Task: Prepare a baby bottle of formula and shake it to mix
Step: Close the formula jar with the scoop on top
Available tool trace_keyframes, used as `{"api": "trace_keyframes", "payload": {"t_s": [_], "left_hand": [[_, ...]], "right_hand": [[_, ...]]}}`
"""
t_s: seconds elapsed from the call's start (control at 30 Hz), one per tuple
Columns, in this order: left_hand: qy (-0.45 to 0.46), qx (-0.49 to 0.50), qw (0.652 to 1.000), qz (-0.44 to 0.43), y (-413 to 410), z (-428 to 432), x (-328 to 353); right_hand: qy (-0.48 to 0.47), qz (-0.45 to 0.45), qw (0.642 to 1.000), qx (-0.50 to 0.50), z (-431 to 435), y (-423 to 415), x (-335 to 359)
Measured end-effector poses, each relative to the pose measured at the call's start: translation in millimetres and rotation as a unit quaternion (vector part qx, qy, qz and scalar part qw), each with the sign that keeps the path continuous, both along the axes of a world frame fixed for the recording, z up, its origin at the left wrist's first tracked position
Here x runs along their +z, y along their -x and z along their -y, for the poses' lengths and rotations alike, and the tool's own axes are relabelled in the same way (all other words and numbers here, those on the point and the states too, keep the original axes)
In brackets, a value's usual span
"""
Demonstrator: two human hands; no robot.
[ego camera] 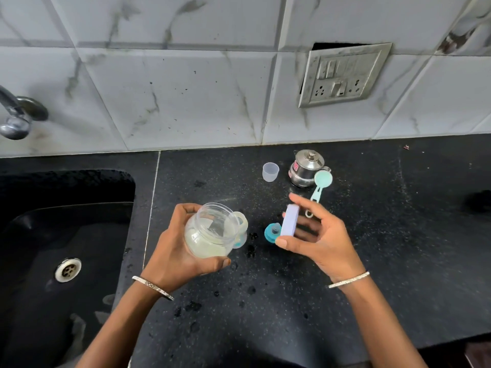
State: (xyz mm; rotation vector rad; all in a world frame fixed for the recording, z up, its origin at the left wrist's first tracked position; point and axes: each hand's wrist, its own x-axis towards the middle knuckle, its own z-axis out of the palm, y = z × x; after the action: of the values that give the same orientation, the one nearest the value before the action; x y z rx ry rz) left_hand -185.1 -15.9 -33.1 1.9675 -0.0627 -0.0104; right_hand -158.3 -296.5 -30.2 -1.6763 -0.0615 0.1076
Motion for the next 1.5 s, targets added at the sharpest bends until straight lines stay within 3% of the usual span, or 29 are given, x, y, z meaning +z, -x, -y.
{"api": "trace_keyframes", "payload": {"t_s": [0.13,0.23,0.4,0.63,0.8,0.9,1.2,1.5], "left_hand": [[-0.009,-0.015,1.000,0.001,2.4,11.7,-1.1],[-0.008,-0.026,1.000,0.005,5.6,21.3,0.1],[0.006,-0.028,1.000,0.013,11.3,24.0,1.2],[0.019,-0.030,0.999,0.012,13.9,24.2,0.2],[-0.012,-0.048,0.998,0.033,10.7,27.8,1.0],[-0.040,-0.052,0.997,0.044,9.9,30.5,4.2],[-0.180,-0.074,0.976,0.100,0.0,28.1,21.3],[-0.184,-0.058,0.976,0.101,-0.2,28.9,26.6]], "right_hand": [[-0.139,0.030,0.987,0.070,-42.4,10.7,25.8],[-0.121,0.056,0.986,0.104,-65.4,14.1,24.0],[-0.096,0.066,0.990,0.080,-70.5,14.7,18.1],[0.013,0.081,0.993,0.083,-42.4,13.1,8.3],[0.081,0.080,0.984,0.141,-29.8,8.3,12.3],[0.158,0.098,0.965,0.186,-27.3,3.1,23.6],[0.250,0.135,0.921,0.267,-25.8,-15.3,50.1],[0.334,0.132,0.918,0.166,-42.8,-16.7,70.4]]}}
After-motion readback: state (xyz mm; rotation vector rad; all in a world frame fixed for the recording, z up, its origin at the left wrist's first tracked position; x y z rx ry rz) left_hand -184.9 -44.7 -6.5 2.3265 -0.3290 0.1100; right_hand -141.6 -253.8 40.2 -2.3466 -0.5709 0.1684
